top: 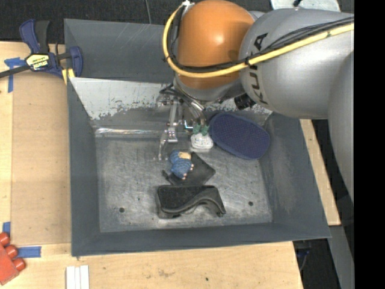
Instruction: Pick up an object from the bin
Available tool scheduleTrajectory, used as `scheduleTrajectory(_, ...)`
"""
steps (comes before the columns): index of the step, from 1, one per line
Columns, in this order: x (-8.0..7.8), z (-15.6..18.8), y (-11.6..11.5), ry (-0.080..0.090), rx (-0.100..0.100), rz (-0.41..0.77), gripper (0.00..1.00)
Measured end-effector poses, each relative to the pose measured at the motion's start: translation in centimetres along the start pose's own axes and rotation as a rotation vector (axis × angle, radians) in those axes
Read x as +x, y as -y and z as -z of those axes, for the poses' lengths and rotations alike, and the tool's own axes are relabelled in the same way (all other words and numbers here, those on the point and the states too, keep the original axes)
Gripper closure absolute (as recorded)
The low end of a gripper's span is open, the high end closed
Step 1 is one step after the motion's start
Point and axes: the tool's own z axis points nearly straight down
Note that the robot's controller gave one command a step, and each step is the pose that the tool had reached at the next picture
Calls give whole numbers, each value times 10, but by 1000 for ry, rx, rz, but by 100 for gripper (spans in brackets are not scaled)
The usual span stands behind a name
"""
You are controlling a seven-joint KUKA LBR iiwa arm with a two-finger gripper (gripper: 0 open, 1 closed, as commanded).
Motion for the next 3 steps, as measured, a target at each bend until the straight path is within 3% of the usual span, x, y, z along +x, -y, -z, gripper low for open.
scheduleTrajectory(1,14,-84,75,1,3,-203,0)
scheduleTrajectory(2,23,-145,105,13,-6,-286,0)
scheduleTrajectory(3,21,-140,105,20,-5,-284,100)
